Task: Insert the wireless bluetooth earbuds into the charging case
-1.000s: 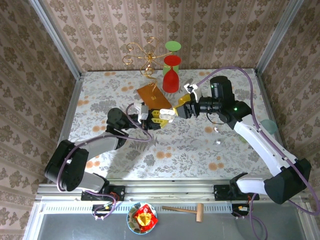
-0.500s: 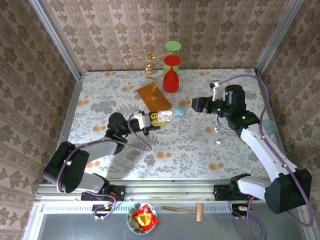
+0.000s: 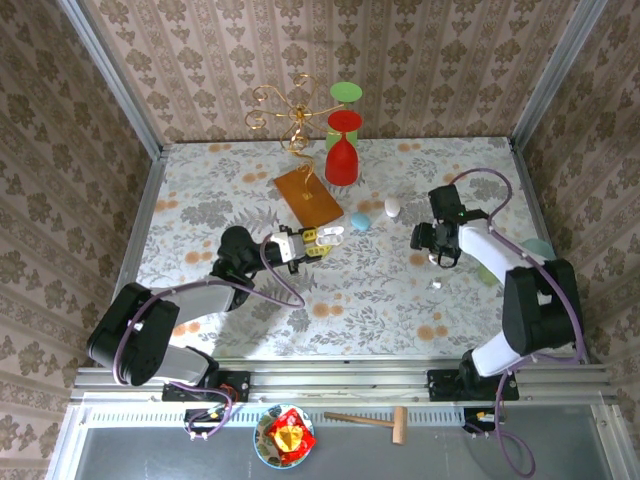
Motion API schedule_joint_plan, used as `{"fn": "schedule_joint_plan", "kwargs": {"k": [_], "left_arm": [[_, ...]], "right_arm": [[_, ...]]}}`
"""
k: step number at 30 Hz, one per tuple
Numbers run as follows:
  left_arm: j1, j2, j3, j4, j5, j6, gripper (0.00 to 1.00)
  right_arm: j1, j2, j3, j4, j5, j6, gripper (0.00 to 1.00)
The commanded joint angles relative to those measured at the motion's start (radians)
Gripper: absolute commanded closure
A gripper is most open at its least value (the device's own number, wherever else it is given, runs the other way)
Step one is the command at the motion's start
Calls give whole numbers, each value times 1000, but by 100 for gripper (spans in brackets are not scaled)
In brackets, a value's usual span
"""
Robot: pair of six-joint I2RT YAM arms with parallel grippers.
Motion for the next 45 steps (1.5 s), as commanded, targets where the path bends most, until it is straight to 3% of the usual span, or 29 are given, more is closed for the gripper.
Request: {"fn": "schedule_joint_plan", "kwargs": {"k": [1, 10, 16, 30, 38, 45], "left_arm": [[-4, -35, -8, -34, 3, 37, 100], [-4, -46, -6, -65, 14, 46, 100], [-4, -54, -8, -96, 20, 62, 100], [-4, -43, 6, -117, 27, 71, 100], [-4, -44, 15, -121, 32, 71, 100], [-4, -44, 16, -121, 37, 69, 100]], "right_arm": [[-2, 61, 57, -60, 56, 2, 33], [-1, 168, 81, -45, -13, 22, 36], [-2, 142, 28, -44, -28, 31, 37], [9, 60, -43, 31, -249, 70, 47], [-33, -38, -67, 52, -96, 89, 45], [-135, 82, 11, 29, -159, 31, 48]]}}
